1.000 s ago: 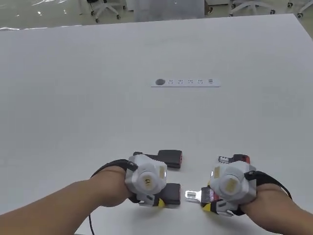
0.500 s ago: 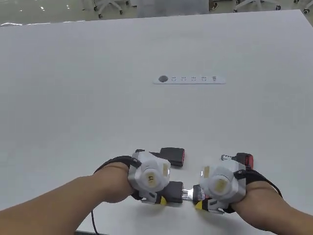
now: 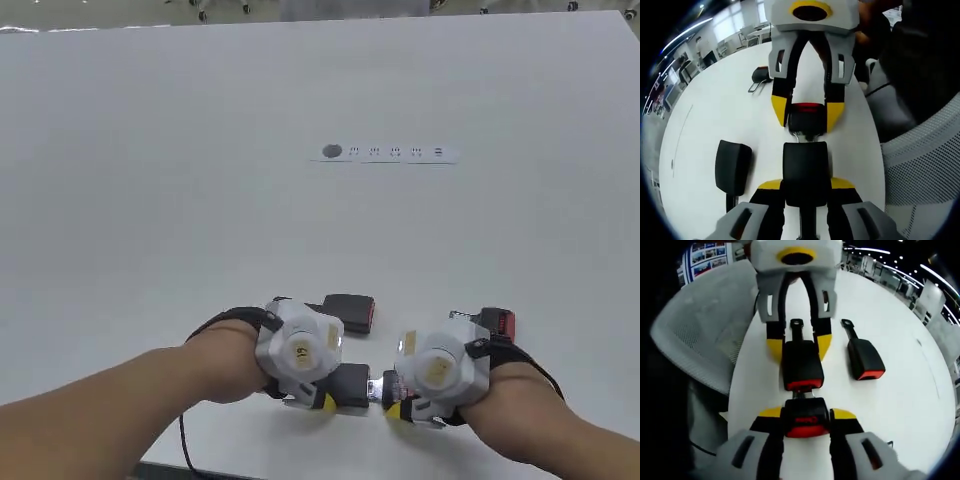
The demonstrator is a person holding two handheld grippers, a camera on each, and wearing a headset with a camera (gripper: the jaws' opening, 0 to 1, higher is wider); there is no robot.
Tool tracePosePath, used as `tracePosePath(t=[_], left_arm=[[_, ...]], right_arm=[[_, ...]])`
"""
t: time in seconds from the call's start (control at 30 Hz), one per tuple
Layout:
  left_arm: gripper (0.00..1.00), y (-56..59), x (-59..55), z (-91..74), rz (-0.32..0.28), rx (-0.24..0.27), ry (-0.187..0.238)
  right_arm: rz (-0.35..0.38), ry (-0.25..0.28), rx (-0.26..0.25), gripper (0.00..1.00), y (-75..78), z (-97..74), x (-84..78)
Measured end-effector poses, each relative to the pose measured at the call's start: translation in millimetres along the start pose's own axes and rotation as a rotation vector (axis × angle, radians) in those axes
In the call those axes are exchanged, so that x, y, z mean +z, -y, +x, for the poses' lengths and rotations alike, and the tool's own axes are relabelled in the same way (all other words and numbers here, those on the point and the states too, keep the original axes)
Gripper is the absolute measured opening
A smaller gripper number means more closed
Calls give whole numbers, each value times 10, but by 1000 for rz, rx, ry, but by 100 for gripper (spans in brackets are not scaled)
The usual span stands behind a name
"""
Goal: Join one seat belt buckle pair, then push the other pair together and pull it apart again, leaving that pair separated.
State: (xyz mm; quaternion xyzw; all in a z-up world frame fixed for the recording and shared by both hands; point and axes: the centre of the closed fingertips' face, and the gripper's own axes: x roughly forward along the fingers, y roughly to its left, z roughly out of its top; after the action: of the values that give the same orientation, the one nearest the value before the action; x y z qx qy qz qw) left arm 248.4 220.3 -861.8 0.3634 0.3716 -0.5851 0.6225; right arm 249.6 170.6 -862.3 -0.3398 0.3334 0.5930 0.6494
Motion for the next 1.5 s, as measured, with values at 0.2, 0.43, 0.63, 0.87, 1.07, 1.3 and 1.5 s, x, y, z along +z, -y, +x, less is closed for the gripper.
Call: tracePosePath(t=[0.2, 0.43, 0.63, 0.87, 1.07, 1.3, 1.5], left_arm=[[32, 7, -4, 4, 5, -6, 0], [32, 4, 0, 8, -1, -4, -1], [32, -2, -2, 9, -4, -5, -11], [32, -17, -7, 2, -5, -8, -3], [33, -19, -11, -5, -16, -4, 23], [34, -22, -13, -8, -30, 2, 25], [35, -28, -21, -13, -66, 23, 18]], right_arm=[[1, 40, 9, 32, -8, 19, 116], [-3, 18, 6, 33, 18, 27, 60], [-13, 21, 14, 33, 5, -2, -2], [-1, 56, 8, 34, 4, -1, 3], [8, 78, 3, 34, 2, -1, 12], [24, 96, -16, 35, 4, -1, 11], [44, 71, -8, 39, 0, 10, -49]])
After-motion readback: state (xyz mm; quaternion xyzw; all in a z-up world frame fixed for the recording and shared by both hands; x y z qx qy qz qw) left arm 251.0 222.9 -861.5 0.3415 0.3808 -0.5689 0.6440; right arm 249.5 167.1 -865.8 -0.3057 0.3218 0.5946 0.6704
